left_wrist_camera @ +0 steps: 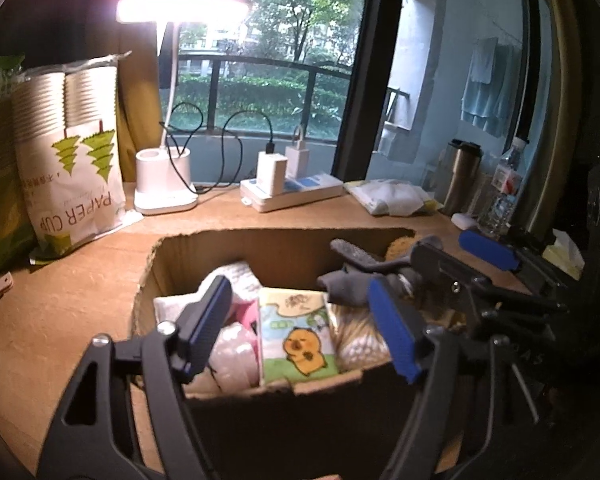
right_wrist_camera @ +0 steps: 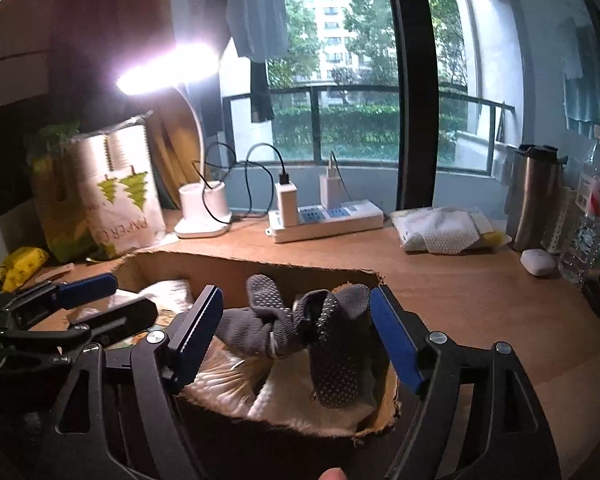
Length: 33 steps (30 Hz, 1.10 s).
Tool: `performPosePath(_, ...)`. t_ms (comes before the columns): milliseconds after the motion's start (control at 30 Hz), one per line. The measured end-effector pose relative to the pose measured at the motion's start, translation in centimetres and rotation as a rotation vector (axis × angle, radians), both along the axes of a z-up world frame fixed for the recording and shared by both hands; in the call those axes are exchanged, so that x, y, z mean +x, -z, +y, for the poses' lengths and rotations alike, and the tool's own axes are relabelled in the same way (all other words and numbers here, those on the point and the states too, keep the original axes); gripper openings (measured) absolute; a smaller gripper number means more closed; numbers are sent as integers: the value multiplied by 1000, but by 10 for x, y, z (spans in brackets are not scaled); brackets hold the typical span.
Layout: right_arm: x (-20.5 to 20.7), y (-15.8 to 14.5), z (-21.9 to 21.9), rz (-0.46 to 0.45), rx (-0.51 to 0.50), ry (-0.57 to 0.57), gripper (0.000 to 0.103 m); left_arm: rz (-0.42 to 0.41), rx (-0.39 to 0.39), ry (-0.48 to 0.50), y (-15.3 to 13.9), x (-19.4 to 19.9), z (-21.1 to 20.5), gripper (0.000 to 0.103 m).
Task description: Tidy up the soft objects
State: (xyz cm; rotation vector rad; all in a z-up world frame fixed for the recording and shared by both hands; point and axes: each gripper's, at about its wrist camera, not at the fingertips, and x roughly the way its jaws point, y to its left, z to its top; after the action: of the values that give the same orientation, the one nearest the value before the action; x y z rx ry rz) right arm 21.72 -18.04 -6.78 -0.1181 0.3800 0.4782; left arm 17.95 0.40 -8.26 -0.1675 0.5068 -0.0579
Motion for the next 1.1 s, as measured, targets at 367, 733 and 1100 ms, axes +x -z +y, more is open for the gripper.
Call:
performPosePath(367,-38,3,-9,41,-10,-8,79,-3,6,8,-3,-36,-9,74)
performPosePath(733,-86,-11,-20,37,-48,29,79,-19,-30,13,-24,-88,-8,74)
performPosePath(1100,-125,-55,-39,-9,-18,94,79,-135,-2,-6,-70,-131,-4,95)
